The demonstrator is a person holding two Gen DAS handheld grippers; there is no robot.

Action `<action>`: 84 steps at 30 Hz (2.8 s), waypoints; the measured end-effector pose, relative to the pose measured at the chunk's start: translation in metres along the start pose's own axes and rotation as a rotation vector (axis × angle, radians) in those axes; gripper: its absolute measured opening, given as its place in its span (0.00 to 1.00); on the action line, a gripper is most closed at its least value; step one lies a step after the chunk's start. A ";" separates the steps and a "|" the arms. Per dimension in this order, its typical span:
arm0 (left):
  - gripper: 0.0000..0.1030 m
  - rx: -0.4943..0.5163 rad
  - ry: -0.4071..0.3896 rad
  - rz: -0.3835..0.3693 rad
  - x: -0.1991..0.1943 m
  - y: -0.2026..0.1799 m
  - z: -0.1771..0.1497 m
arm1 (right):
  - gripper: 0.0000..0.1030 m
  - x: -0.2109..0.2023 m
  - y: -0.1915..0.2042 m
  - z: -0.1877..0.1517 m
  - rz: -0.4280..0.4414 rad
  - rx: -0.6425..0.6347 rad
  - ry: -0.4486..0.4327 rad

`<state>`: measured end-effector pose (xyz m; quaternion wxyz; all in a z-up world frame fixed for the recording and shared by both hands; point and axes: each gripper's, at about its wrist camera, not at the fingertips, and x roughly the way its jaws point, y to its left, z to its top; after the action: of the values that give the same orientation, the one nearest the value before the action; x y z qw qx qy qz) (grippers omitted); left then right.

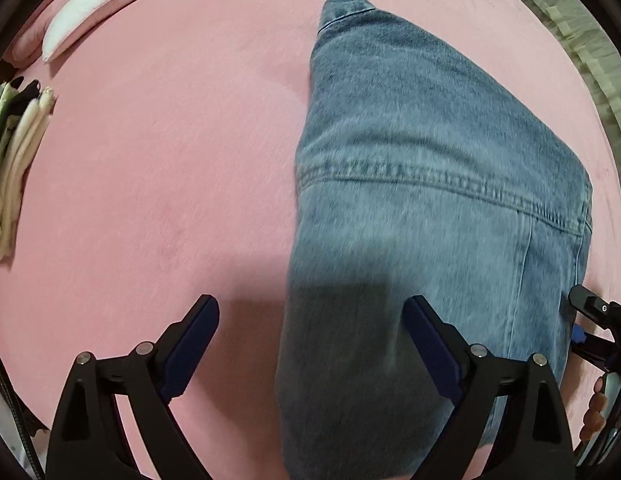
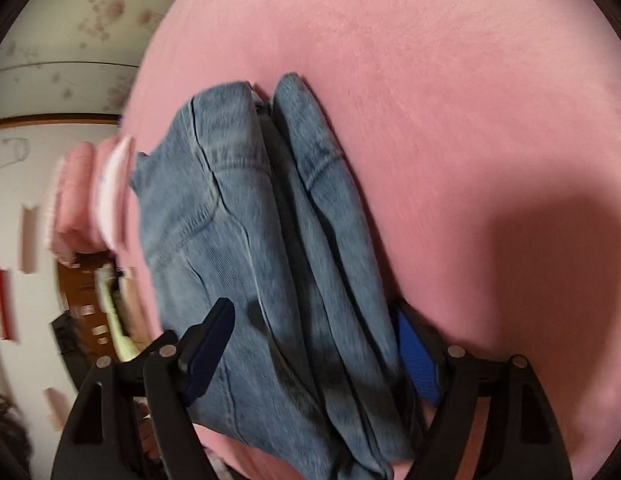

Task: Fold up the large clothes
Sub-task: 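Move both grippers to the bundle edge and grasp it, then lift the folded denim bundle with both grippers and carry it toward the pillows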

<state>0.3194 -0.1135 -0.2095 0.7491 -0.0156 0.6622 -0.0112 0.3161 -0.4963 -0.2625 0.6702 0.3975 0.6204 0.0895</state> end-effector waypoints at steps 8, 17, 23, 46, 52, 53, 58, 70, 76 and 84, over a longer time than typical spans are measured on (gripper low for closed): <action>0.93 -0.007 -0.023 -0.065 0.019 -0.005 0.035 | 0.78 0.022 0.004 0.040 0.133 -0.050 0.054; 0.86 -0.003 -0.016 -0.059 0.033 -0.017 0.062 | 0.63 0.038 0.045 0.046 0.044 -0.237 0.067; 0.68 -0.011 -0.014 -0.015 0.032 -0.040 0.068 | 0.32 0.024 0.038 0.040 0.035 -0.247 0.034; 0.03 -0.021 -0.057 -0.161 -0.019 -0.004 0.079 | 0.17 -0.053 0.148 -0.046 0.043 -0.452 -0.158; 0.13 -0.030 0.000 -0.240 0.004 0.029 0.054 | 0.18 -0.051 0.151 -0.054 -0.099 -0.431 -0.221; 0.23 -0.039 0.023 -0.275 0.013 0.036 0.053 | 0.18 -0.052 0.146 -0.054 -0.107 -0.412 -0.227; 0.58 -0.057 0.135 -0.359 0.065 0.050 0.050 | 0.18 -0.050 0.129 -0.049 -0.122 -0.345 -0.245; 0.82 -0.148 0.165 -0.557 0.146 0.029 0.075 | 0.18 -0.029 0.116 -0.023 -0.137 -0.357 -0.163; 0.51 -0.166 0.128 -0.563 0.146 0.018 0.078 | 0.18 -0.025 0.102 -0.014 -0.094 -0.305 -0.144; 0.38 -0.209 0.097 -0.625 0.099 0.041 0.055 | 0.17 -0.034 0.141 -0.035 -0.141 -0.413 -0.180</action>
<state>0.3855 -0.0756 -0.3025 0.6712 -0.2942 0.6579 -0.1734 0.3297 -0.4079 -0.1427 0.7944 0.2140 0.5530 0.1317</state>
